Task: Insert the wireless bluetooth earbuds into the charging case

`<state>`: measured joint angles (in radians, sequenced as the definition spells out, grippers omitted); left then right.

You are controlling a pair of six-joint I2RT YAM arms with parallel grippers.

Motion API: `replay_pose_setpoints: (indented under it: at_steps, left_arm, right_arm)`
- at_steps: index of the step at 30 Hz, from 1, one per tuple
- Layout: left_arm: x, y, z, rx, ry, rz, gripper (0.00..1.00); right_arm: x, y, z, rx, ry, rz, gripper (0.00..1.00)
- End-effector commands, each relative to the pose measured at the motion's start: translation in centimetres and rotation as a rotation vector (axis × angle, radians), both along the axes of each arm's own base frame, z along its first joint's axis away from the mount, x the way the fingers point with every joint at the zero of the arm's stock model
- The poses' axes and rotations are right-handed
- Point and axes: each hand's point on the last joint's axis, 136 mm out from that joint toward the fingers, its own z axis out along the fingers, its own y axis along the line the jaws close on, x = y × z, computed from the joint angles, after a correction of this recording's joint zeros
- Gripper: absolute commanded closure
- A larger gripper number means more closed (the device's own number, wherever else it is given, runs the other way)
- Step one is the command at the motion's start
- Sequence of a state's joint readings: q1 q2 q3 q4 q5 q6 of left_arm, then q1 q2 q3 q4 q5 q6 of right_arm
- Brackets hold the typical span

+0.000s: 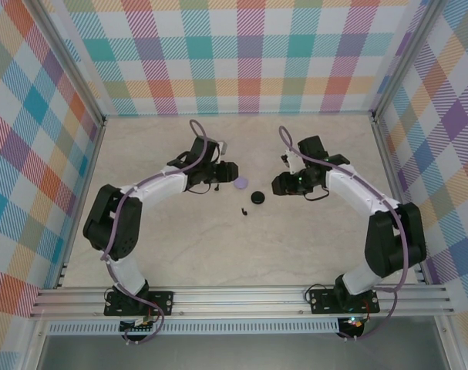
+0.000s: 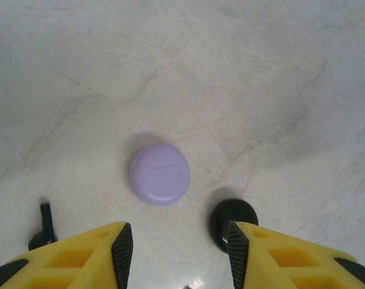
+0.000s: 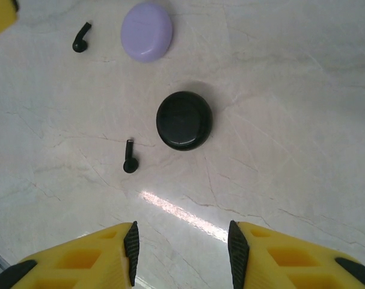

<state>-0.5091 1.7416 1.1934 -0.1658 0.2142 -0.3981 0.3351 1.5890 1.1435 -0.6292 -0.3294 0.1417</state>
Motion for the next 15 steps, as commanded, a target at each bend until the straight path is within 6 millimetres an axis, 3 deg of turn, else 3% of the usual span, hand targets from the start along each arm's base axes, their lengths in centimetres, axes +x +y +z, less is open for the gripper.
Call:
replay_pose_setpoints:
  at_steps: [1, 12, 15]
  left_arm:
    - [-1.3, 0.8, 1.0, -0.059, 0.067, 0.126, 0.51]
    - [-3.5, -5.1, -3.2, -0.161, 0.306, 0.11, 0.52]
    - [-3.5, -5.4, -4.1, -0.152, 0.326, 0.12, 0.52]
  right_arm:
    - [0.6, 1.0, -0.8, 0.043, 0.048, 0.002, 0.54]
    - [4.2, 3.2, -4.1, 0.052, 0.167, 0.024, 0.58]
    - [5.4, 3.5, -4.9, 0.039, 0.206, 0.019, 0.61]
